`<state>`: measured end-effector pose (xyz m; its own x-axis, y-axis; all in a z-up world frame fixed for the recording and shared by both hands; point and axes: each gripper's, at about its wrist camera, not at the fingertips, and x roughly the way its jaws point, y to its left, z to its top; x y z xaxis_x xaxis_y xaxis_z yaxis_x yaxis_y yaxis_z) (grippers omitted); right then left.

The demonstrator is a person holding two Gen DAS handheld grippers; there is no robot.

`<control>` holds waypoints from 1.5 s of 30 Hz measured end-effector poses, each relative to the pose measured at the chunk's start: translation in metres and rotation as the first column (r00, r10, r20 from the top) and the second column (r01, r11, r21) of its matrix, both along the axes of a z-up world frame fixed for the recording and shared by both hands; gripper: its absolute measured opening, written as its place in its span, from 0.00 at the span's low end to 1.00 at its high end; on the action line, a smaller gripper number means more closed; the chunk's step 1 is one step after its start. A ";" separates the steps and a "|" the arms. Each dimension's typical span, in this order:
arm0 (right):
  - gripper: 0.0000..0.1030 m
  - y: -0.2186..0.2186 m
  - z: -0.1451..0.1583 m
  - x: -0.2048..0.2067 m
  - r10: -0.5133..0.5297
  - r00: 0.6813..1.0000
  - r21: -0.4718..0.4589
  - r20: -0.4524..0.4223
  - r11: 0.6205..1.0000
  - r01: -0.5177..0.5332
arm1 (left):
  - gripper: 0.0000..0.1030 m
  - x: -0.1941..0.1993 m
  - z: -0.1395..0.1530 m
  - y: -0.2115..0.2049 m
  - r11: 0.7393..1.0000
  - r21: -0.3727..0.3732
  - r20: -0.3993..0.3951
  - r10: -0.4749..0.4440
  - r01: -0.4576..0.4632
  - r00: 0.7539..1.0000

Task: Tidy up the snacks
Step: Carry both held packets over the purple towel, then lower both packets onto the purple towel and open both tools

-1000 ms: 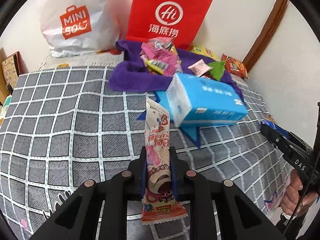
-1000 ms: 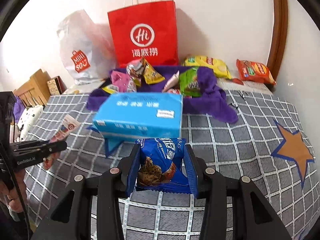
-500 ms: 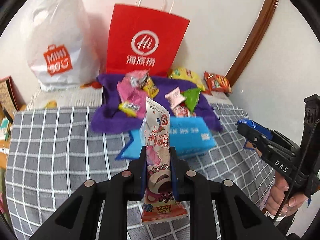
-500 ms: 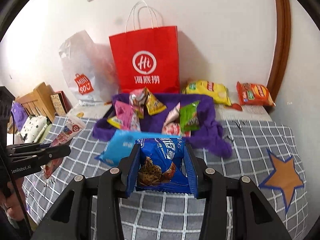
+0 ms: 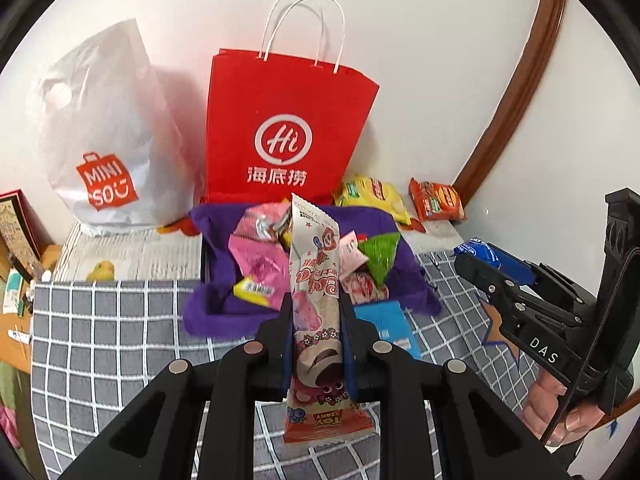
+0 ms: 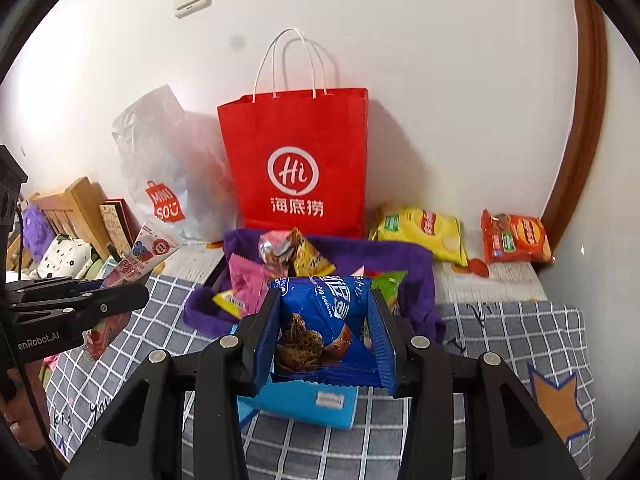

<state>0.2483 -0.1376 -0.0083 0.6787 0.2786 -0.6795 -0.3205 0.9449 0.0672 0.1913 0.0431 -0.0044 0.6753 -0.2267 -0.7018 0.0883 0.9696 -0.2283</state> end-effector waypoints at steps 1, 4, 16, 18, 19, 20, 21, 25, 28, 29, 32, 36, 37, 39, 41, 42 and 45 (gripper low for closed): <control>0.41 0.000 0.002 0.004 -0.001 1.000 0.002 -0.001 1.000 0.001 | 0.18 0.002 0.001 0.000 1.000 0.000 0.002 0.001 -0.001 1.000; 0.41 0.001 0.006 0.014 -0.001 1.000 -0.002 -0.001 1.000 0.001 | 0.18 0.011 0.004 -0.001 1.000 0.000 0.007 0.004 -0.004 1.000; 0.41 0.001 0.008 0.045 -0.015 1.000 -0.006 -0.011 1.000 0.015 | 0.18 0.039 0.008 0.001 0.999 -0.030 0.015 0.022 -0.022 1.000; 0.41 0.001 0.008 0.051 -0.016 1.000 -0.007 -0.010 1.000 0.016 | 0.18 0.045 0.007 0.003 0.999 -0.021 0.011 0.028 -0.028 1.000; 0.41 0.002 0.007 0.054 -0.018 1.000 -0.008 -0.011 1.000 0.017 | 0.18 0.048 0.007 0.003 0.999 -0.020 0.008 0.031 -0.031 0.999; 0.41 0.002 0.007 0.058 -0.019 1.000 -0.008 -0.012 1.000 0.019 | 0.18 0.051 0.006 0.004 0.999 -0.023 0.005 0.031 -0.031 1.000; 0.41 0.003 0.007 0.061 -0.019 1.000 -0.007 -0.014 1.000 0.019 | 0.18 0.054 0.005 0.006 0.999 -0.027 0.002 0.030 -0.030 1.000; 0.41 0.007 0.007 0.077 -0.018 1.000 -0.006 -0.014 1.000 0.018 | 0.18 0.069 -0.001 0.011 0.998 -0.045 -0.019 0.035 -0.036 0.999; 0.41 0.010 0.006 0.089 -0.014 1.000 -0.007 -0.015 1.000 0.014 | 0.18 0.079 -0.004 0.014 0.998 -0.048 -0.026 0.035 -0.037 0.999; 0.41 0.012 0.005 0.092 -0.013 1.000 -0.009 -0.015 1.000 0.013 | 0.18 0.083 -0.006 0.016 0.998 -0.050 -0.028 0.037 -0.038 0.999; 0.41 0.016 0.001 0.103 -0.006 1.000 -0.010 -0.019 1.000 0.006 | 0.18 0.093 -0.011 0.021 0.997 -0.061 -0.039 0.041 -0.044 0.998; 0.41 0.019 -0.011 0.114 0.026 0.999 0.016 -0.039 1.000 -0.025 | 0.18 0.110 -0.020 0.026 0.995 -0.092 -0.068 0.032 -0.038 0.997; 0.41 0.019 -0.016 0.118 0.033 0.998 0.021 -0.052 0.999 -0.032 | 0.18 0.114 -0.023 0.025 0.995 -0.091 -0.074 0.029 -0.036 0.997; 0.41 0.021 -0.028 0.124 0.049 0.996 0.019 -0.080 0.999 -0.048 | 0.18 0.121 -0.029 0.024 0.996 -0.085 -0.088 0.027 -0.034 0.996; 0.41 0.023 -0.042 0.130 0.075 0.991 0.009 -0.110 0.997 -0.074 | 0.18 0.130 -0.038 0.023 0.996 -0.087 -0.109 0.026 -0.035 0.994; 0.41 0.025 -0.049 0.132 0.093 0.988 0.007 -0.124 0.996 -0.093 | 0.18 0.134 -0.042 0.022 0.995 -0.091 -0.118 0.023 -0.034 0.993; 0.41 0.032 -0.071 0.142 0.115 0.977 -0.029 -0.179 0.992 -0.122 | 0.18 0.146 -0.056 0.019 0.993 -0.117 -0.156 0.007 -0.025 0.988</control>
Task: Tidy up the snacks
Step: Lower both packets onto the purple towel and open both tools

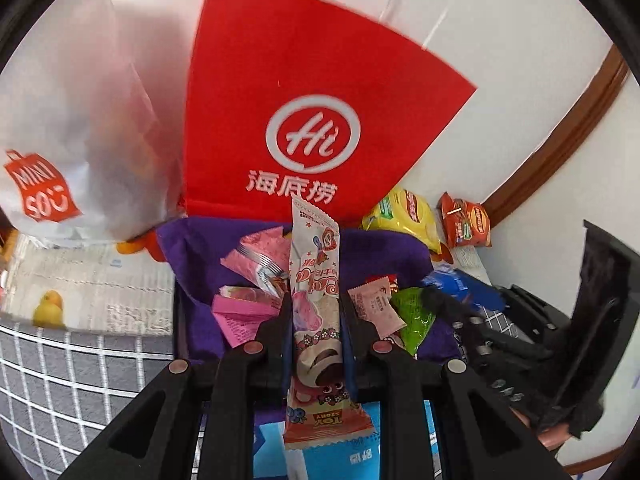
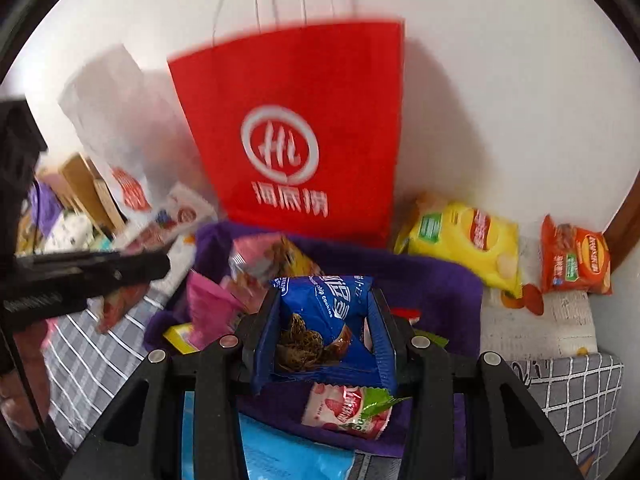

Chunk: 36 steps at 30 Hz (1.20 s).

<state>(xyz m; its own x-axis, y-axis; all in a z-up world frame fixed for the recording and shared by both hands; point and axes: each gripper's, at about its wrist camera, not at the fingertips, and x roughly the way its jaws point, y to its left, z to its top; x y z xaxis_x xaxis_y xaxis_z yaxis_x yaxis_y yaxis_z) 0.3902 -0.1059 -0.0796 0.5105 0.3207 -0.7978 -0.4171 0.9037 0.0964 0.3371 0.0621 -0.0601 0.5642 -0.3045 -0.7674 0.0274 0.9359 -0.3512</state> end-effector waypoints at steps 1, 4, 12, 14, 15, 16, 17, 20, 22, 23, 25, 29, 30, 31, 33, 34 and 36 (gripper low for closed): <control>0.41 0.002 -0.005 0.002 0.003 1.000 -0.012 -0.005 1.000 -0.003 | 0.18 0.002 -0.004 -0.001 1.000 -0.003 -0.007 -0.005 0.005 1.000; 0.41 0.006 -0.018 0.006 0.027 0.999 -0.015 -0.032 1.000 -0.027 | 0.18 0.007 -0.014 -0.007 1.000 -0.005 -0.022 -0.027 0.027 0.999; 0.42 0.014 -0.052 0.014 0.047 0.992 -0.026 -0.113 0.998 -0.050 | 0.18 0.019 -0.037 -0.018 0.997 -0.044 -0.059 -0.062 0.059 0.996; 0.42 0.016 -0.059 0.016 0.044 0.991 -0.038 -0.128 0.998 -0.049 | 0.18 0.022 -0.041 -0.019 0.998 -0.041 -0.069 -0.059 0.056 0.996; 0.42 0.016 -0.060 0.016 0.041 0.991 -0.041 -0.130 0.998 -0.047 | 0.18 0.023 -0.042 -0.019 0.998 -0.042 -0.072 -0.058 0.055 0.996; 0.42 0.016 -0.062 0.017 0.039 0.991 -0.042 -0.131 0.998 -0.045 | 0.18 0.023 -0.042 -0.019 0.998 -0.044 -0.075 -0.055 0.052 0.996; 0.42 0.016 -0.063 0.017 0.038 0.990 -0.046 -0.134 0.998 -0.044 | 0.18 0.024 -0.043 -0.018 0.998 -0.046 -0.078 -0.053 0.049 0.996; 0.42 0.017 -0.068 0.017 0.029 0.990 -0.076 -0.138 0.996 -0.040 | 0.18 0.026 -0.046 -0.018 0.998 -0.050 -0.086 -0.045 0.041 0.995; 0.43 0.017 -0.071 0.019 0.024 0.990 -0.090 -0.136 0.995 -0.037 | 0.19 0.026 -0.047 -0.018 0.998 -0.050 -0.089 -0.045 0.041 0.995; 0.43 0.017 -0.072 0.019 0.023 0.990 -0.093 -0.137 0.995 -0.036 | 0.19 0.026 -0.047 -0.019 0.998 -0.048 -0.090 -0.046 0.042 0.995; 0.43 0.016 -0.074 0.020 0.023 0.989 -0.095 -0.147 0.995 -0.037 | 0.19 0.027 -0.049 -0.021 0.999 -0.028 -0.094 -0.047 0.044 0.995; 0.43 0.015 -0.077 0.022 0.013 0.988 -0.110 -0.156 0.994 -0.030 | 0.19 0.028 -0.056 -0.026 0.999 -0.016 -0.105 -0.052 0.050 0.993; 0.44 0.015 -0.077 0.022 0.012 0.988 -0.115 -0.153 0.993 -0.030 | 0.19 0.028 -0.057 -0.026 0.999 -0.013 -0.106 -0.051 0.050 0.993; 0.44 0.014 -0.077 0.022 0.011 0.989 -0.121 -0.150 0.992 -0.030 | 0.19 0.029 -0.059 -0.028 0.999 -0.009 -0.107 -0.051 0.050 0.993; 0.45 0.013 -0.076 0.021 0.011 0.990 -0.127 -0.141 0.991 -0.029 | 0.19 0.031 -0.062 -0.030 0.999 -0.004 -0.114 -0.051 0.051 0.992; 0.45 0.013 -0.075 0.020 0.011 0.990 -0.129 -0.140 0.991 -0.030 | 0.19 0.031 -0.063 -0.031 0.999 -0.004 -0.116 -0.051 0.051 0.992; 0.45 0.012 -0.074 0.020 0.016 0.991 -0.134 -0.135 0.990 -0.034 | 0.19 0.032 -0.065 -0.031 0.999 -0.004 -0.118 -0.052 0.051 0.992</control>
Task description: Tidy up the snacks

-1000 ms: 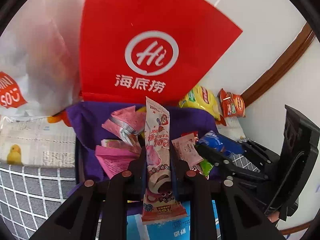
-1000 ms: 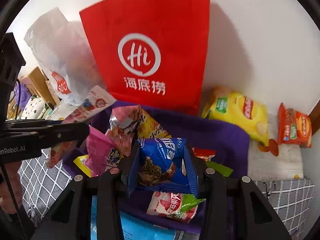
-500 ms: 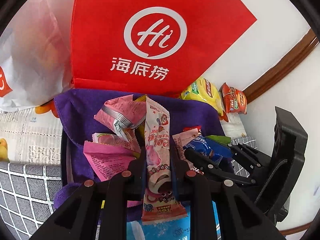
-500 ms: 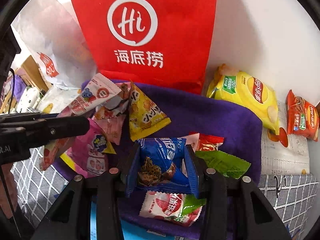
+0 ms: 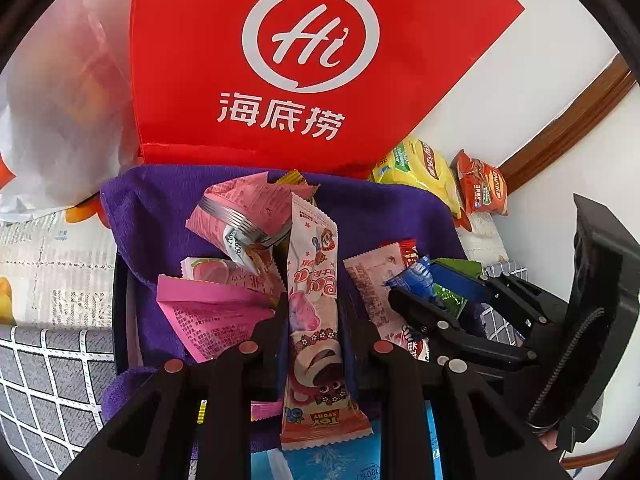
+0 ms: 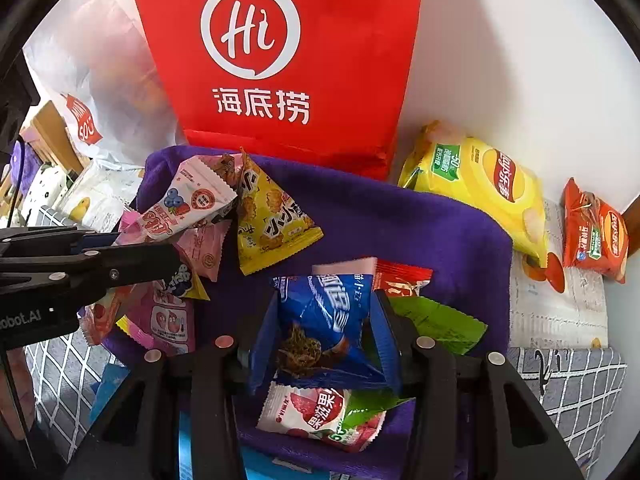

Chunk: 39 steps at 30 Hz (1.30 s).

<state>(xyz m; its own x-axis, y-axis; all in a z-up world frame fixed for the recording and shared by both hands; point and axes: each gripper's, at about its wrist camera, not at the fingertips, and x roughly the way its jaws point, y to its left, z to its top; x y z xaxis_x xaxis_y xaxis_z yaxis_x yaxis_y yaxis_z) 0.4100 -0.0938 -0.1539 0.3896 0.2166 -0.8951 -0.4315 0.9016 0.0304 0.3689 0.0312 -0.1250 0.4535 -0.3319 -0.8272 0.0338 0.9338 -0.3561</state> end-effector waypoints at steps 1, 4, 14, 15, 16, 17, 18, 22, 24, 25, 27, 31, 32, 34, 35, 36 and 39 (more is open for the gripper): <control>0.45 -0.001 0.001 0.000 0.004 1.000 0.004 0.001 1.000 -0.004 | 0.19 0.001 0.000 -0.001 1.000 0.001 0.001 0.001 -0.001 1.000; 0.46 -0.005 0.004 0.000 0.002 1.000 0.031 -0.012 1.000 -0.001 | 0.19 0.001 0.000 0.000 1.000 0.004 0.001 -0.001 0.001 1.000; 0.52 -0.016 0.032 -0.007 -0.042 0.998 0.054 0.037 0.998 0.040 | 0.51 -0.006 0.014 0.008 1.000 0.022 0.038 0.005 -0.005 0.999; 0.52 -0.017 0.036 -0.009 -0.046 0.998 0.057 0.045 0.997 0.043 | 0.52 -0.008 0.018 0.007 0.999 0.035 0.047 0.002 -0.004 0.999; 0.52 -0.016 0.041 -0.011 -0.045 0.998 0.061 0.052 0.997 0.042 | 0.53 -0.009 0.021 0.006 0.999 0.041 0.051 0.000 -0.002 0.999; 0.52 -0.016 0.046 -0.014 -0.042 0.997 0.064 0.064 0.997 0.038 | 0.54 -0.011 0.025 0.006 0.999 0.045 0.057 -0.005 0.002 0.998; 0.52 -0.016 0.051 -0.016 -0.041 0.996 0.063 0.077 0.997 0.037 | 0.55 -0.013 0.028 0.006 0.999 0.047 0.064 -0.008 0.005 0.998; 0.52 -0.015 0.075 -0.030 -0.061 0.988 0.056 0.143 0.997 0.053 | 0.56 -0.024 0.049 0.003 0.996 0.085 0.094 -0.021 0.013 0.995; 0.55 -0.016 0.086 -0.037 -0.076 0.986 0.072 0.151 0.995 0.066 | 0.60 -0.033 0.059 0.003 0.993 0.115 0.118 -0.019 0.005 0.993; 0.56 -0.016 0.091 -0.042 -0.083 0.985 0.080 0.149 0.994 0.072 | 0.61 -0.039 0.063 0.004 0.992 0.126 0.131 -0.015 -0.002 0.991; 0.56 -0.019 0.100 -0.052 -0.089 0.985 0.079 0.151 0.994 0.078 | 0.62 -0.051 0.069 0.006 0.991 0.135 0.141 -0.013 -0.006 0.990; 0.56 -0.026 0.116 -0.078 -0.119 0.977 0.075 0.176 0.991 0.108 | 0.63 -0.079 0.078 0.006 0.989 0.151 0.148 -0.027 0.004 0.989; 0.56 -0.029 0.120 -0.085 -0.128 0.975 0.082 0.179 0.990 0.115 | 0.63 -0.088 0.080 0.006 0.988 0.155 0.151 -0.029 0.005 0.988; 0.56 -0.033 0.127 -0.102 -0.142 0.973 0.100 0.182 0.987 0.125 | 0.66 -0.104 0.084 0.005 0.986 0.165 0.156 -0.032 0.006 0.987; 0.57 -0.035 0.130 -0.110 -0.156 0.969 0.103 0.189 0.985 0.138 | 0.69 -0.114 0.086 0.005 0.985 0.171 0.164 -0.031 0.002 0.986; 0.57 -0.038 0.134 -0.121 -0.181 0.962 0.104 0.206 0.981 0.162 | 0.73 -0.122 0.088 0.005 0.984 0.177 0.173 -0.028 -0.003 0.984; 0.62 -0.042 0.141 -0.148 -0.194 0.956 0.102 0.221 0.979 0.175 | 0.79 -0.152 0.096 0.002 0.980 0.199 0.218 -0.025 -0.020 0.976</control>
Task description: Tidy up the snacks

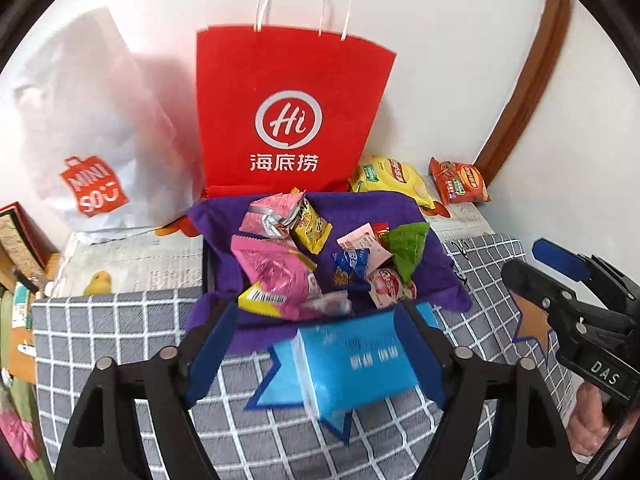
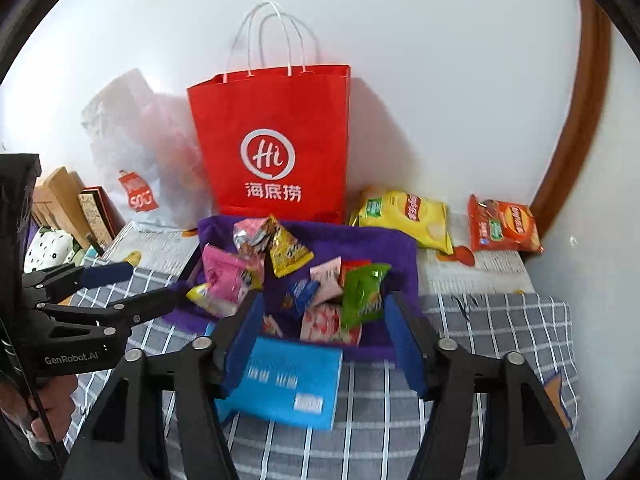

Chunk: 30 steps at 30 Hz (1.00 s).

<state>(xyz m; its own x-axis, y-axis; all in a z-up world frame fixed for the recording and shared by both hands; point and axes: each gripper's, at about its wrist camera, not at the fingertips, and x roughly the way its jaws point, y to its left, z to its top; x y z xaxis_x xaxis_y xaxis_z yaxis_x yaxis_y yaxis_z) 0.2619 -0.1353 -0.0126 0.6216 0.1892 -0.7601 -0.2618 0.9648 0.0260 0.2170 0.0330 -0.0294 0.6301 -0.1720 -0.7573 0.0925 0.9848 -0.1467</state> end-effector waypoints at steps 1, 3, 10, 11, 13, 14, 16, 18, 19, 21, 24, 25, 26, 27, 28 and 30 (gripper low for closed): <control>0.62 0.000 0.001 -0.008 0.003 1.000 -0.003 -0.001 1.000 -0.003 | 0.79 -0.006 0.001 -0.002 1.000 0.007 0.008 -0.004 0.004 1.000; 0.63 0.002 0.003 -0.026 0.019 1.000 -0.019 -0.005 1.000 -0.019 | 0.79 -0.022 0.005 -0.004 1.000 0.023 0.019 -0.007 0.007 1.000; 0.82 -0.002 0.001 -0.076 -0.006 1.000 -0.033 -0.009 0.999 0.006 | 0.88 -0.070 0.012 -0.005 0.998 0.047 0.060 0.028 -0.030 0.998; 0.83 -0.004 0.001 -0.083 -0.014 1.000 -0.030 -0.008 0.999 0.014 | 0.89 -0.076 0.013 -0.004 0.998 0.050 0.065 0.032 -0.036 0.997; 0.86 -0.009 -0.001 -0.096 -0.026 1.000 -0.016 -0.006 1.000 0.026 | 0.90 -0.089 0.015 -0.003 0.998 0.048 0.078 0.035 -0.039 0.996; 0.87 -0.010 -0.001 -0.102 -0.032 0.999 -0.014 -0.006 0.999 0.032 | 0.90 -0.094 0.016 -0.003 0.998 0.047 0.082 0.034 -0.038 0.996; 0.89 -0.013 0.000 -0.112 -0.044 0.999 -0.023 0.008 0.999 0.044 | 0.90 -0.104 0.018 -0.003 0.997 0.062 0.087 0.032 -0.038 0.996; 0.93 -0.013 0.003 -0.123 -0.054 0.998 -0.037 0.032 0.998 0.056 | 0.90 -0.115 0.022 -0.003 0.995 0.085 0.110 0.050 -0.060 0.993; 0.94 -0.014 0.004 -0.127 -0.056 0.998 -0.036 0.039 0.998 0.058 | 0.90 -0.118 0.023 -0.003 0.993 0.091 0.116 0.057 -0.068 0.992; 0.96 -0.015 0.007 -0.135 -0.059 0.997 -0.031 0.041 0.998 0.060 | 0.90 -0.129 0.026 -0.004 0.992 0.100 0.129 0.063 -0.077 0.990; 0.96 -0.015 0.010 -0.141 -0.061 0.997 -0.046 0.049 0.997 0.063 | 0.90 -0.138 0.028 -0.003 0.994 0.077 0.134 0.063 -0.073 0.989; 0.96 -0.015 0.011 -0.142 -0.064 0.996 -0.054 0.054 0.996 0.067 | 0.90 -0.139 0.028 -0.003 0.994 0.072 0.134 0.066 -0.076 0.989; 0.96 -0.016 0.012 -0.144 -0.068 0.996 -0.060 0.059 0.996 0.072 | 0.90 -0.142 0.028 -0.003 0.994 0.068 0.135 0.072 -0.082 0.988; 0.96 -0.017 0.013 -0.145 -0.070 0.996 -0.059 0.061 0.995 0.074 | 0.90 -0.144 0.029 -0.003 0.994 0.068 0.139 0.076 -0.086 0.987; 0.96 -0.018 0.014 -0.146 -0.072 0.996 -0.056 0.061 0.996 0.075 | 0.90 -0.146 0.029 -0.004 0.994 0.069 0.142 0.074 -0.085 0.987; 0.96 -0.019 0.014 -0.149 -0.071 0.996 -0.044 0.061 0.996 0.074 | 0.90 -0.148 0.030 -0.006 0.994 0.068 0.144 0.074 -0.085 0.987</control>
